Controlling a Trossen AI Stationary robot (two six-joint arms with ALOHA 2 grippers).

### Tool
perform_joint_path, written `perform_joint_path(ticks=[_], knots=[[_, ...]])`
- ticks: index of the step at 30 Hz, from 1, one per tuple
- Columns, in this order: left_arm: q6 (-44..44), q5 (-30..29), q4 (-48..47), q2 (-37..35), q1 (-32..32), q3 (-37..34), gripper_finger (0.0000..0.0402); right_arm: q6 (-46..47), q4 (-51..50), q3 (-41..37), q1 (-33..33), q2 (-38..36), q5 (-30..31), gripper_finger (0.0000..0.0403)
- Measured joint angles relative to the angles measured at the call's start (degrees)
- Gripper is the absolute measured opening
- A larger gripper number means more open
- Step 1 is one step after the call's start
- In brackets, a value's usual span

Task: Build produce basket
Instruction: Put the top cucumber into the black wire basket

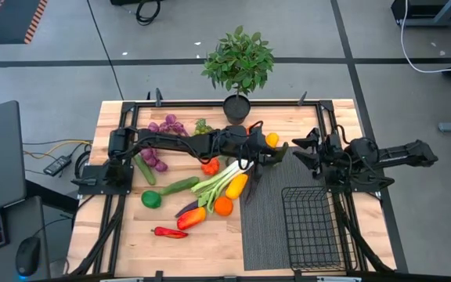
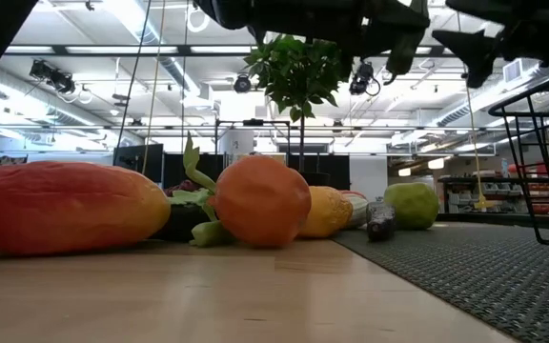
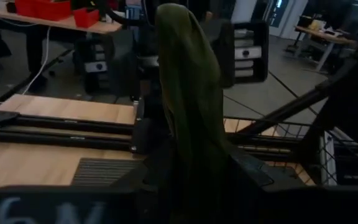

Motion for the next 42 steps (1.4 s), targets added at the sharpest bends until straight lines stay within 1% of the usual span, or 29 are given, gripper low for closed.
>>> perform_joint_path(ticks=[3, 8, 14, 16, 19, 24, 26, 28, 30, 34, 35, 37, 41, 42], knots=[[0.2, 0.0, -0.9, 0.0, -0.1, 0.0, 0.011, -1.6, 6.7, 0.0, 1.3, 4.8, 0.3, 0.0235], [0.2, 0.0, -0.9, 0.0, 0.0, 0.0, 0.011, -2.3, 13.0, 0.0, 3.2, 13.2, 2.6, 0.0235], [1.2, -0.3, -2.8, 0.0, 0.0, 0.0, 0.0113, -2.8, 24.1, 0.3, 5.0, 23.1, 3.4, 0.0235], [1.5, -0.5, -2.7, 0.0, -0.1, 0.0, 0.0114, -2.9, 24.2, 1.6, 5.2, 26.4, 4.5, 0.0234], [1.5, -0.6, -2.7, 0.0, 0.0, 0.0, 0.0113, -3.4, 24.1, 4.1, 5.2, 31.3, 4.7, 0.0233], [1.8, -0.6, -5.7, 0.0, 0.2, 0.0, 0.0116, -7.9, 24.0, 7.6, 5.2, 36.8, 6.2, 0.0228], [2.3, -0.6, -7.9, 0.0, 0.3, 0.0, 0.012, -8.9, 24.0, 8.3, 5.2, 37.8, 7.5, 0.0213], [2.3, -0.6, -9.0, 0.0, 0.6, 0.0, 0.0126, -9.0, 24.0, 8.5, 5.2, 38.3, 8.8, 0.0186], [2.3, -0.5, -9.3, 0.0, 0.6, 0.0, 0.013, -8.9, 23.8, 8.5, 5.2, 38.6, 9.4, 0.0146], [2.5, -0.4, -9.4, 0.0, 0.5, 0.0, 0.0137, -6.9, 21.7, 8.5, 5.2, 38.3, 9.1, 0.0045], [2.6, -0.4, -9.7, -0.1, 0.5, 0.0, 0.0138, -6.5, 21.0, 8.5, 5.2, 38.1, 9.0, 0.0028], [2.5, -0.4, -9.7, -0.3, 0.6, 0.0, 0.014, -6.2, 20.0, 8.6, 5.2, 38.0, 9.0, 0.0024], [3.9, -0.7, -11.3, -2.5, 0.6, 0.1, 0.0146, -5.9, 17.9, 8.6, 5.2, 37.4, 9.0, 0.0041], [4.3, -0.9, -13.0, -3.4, 0.6, 0.0, 0.0148, -5.9, 17.3, 8.6, 5.2, 36.9, 9.0, 0.0041]])
